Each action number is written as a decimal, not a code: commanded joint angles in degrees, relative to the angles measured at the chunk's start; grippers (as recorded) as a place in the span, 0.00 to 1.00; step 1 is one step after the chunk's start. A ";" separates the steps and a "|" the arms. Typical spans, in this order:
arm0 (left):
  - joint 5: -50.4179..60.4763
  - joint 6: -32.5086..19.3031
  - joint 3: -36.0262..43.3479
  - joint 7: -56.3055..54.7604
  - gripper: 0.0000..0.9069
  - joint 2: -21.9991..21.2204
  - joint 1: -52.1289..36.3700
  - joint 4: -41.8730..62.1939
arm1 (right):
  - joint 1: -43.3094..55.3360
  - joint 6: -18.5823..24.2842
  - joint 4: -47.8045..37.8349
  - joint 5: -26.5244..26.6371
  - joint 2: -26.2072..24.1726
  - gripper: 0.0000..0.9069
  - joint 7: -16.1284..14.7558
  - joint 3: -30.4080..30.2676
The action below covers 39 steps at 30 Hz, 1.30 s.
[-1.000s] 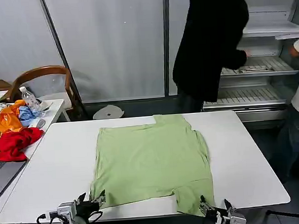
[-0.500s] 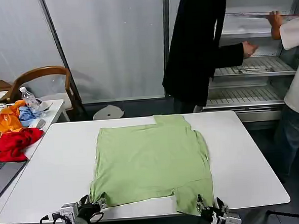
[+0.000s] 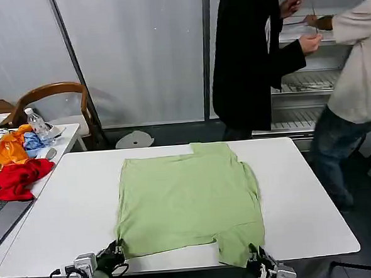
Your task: Fold and organize the clothes.
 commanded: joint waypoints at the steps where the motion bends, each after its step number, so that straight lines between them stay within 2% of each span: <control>1: -0.11 0.11 0.12 -0.13 0.01 -0.06 0.08 0.31 | -0.84 0.52 1.53 -0.63 -0.07 0.00 -0.05 -0.03; 16: 0.39 -0.55 -2.80 -1.42 0.01 1.87 5.90 -7.82 | -6.84 2.12 10.72 -7.00 -1.00 0.00 -0.70 -3.17; 23: 1.24 -1.10 -3.44 -2.19 0.01 1.98 6.14 -9.61 | -4.77 2.17 9.60 -7.59 -0.69 0.00 -0.77 -2.81; 39: 0.49 -1.49 -2.75 -2.12 0.01 0.19 -2.36 -4.76 | 6.26 1.31 3.07 -6.42 -1.01 0.00 -2.60 1.92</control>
